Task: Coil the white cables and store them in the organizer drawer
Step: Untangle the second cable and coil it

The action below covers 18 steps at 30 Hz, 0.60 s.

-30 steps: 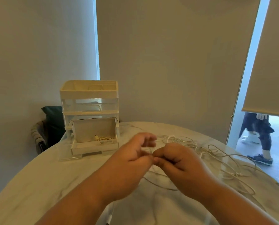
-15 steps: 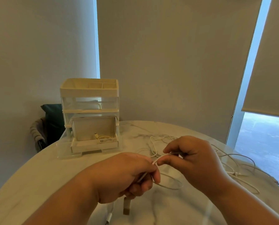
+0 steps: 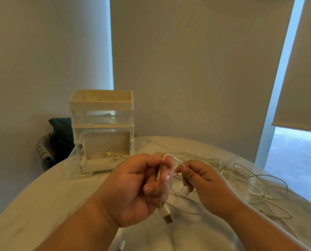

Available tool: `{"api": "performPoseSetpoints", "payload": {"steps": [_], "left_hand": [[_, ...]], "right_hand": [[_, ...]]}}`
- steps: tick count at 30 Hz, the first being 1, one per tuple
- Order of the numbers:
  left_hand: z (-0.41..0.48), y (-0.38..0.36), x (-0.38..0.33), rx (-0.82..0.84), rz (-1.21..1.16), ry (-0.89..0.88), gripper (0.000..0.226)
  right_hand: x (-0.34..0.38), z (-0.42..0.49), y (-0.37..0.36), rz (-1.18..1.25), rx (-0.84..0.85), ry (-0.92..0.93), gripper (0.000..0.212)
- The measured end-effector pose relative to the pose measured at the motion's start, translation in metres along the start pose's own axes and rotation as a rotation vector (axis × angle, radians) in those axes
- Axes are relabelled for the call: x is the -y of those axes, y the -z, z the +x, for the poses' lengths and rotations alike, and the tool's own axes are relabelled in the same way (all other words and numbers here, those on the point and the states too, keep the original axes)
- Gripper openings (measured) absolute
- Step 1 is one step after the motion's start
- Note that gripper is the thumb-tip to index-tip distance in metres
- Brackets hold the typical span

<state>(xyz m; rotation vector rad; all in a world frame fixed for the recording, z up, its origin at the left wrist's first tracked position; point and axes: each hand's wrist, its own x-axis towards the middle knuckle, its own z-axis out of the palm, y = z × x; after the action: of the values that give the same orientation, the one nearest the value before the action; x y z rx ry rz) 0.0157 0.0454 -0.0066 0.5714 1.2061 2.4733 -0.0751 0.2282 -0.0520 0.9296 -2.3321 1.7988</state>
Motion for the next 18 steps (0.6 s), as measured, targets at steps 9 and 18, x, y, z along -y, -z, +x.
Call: {"api": "performPoseSetpoints", "payload": {"steps": [9,18], "left_hand": [[0.004,-0.02,0.027,-0.083,0.021,0.118,0.034],[0.007,-0.005,0.019,-0.332,0.237,0.255,0.032]], "right_hand": [[-0.001,-0.002,-0.012,0.238,-0.153,-0.021,0.025],[0.006,0.001,0.011,0.123,-0.386,0.097,0.008]]}}
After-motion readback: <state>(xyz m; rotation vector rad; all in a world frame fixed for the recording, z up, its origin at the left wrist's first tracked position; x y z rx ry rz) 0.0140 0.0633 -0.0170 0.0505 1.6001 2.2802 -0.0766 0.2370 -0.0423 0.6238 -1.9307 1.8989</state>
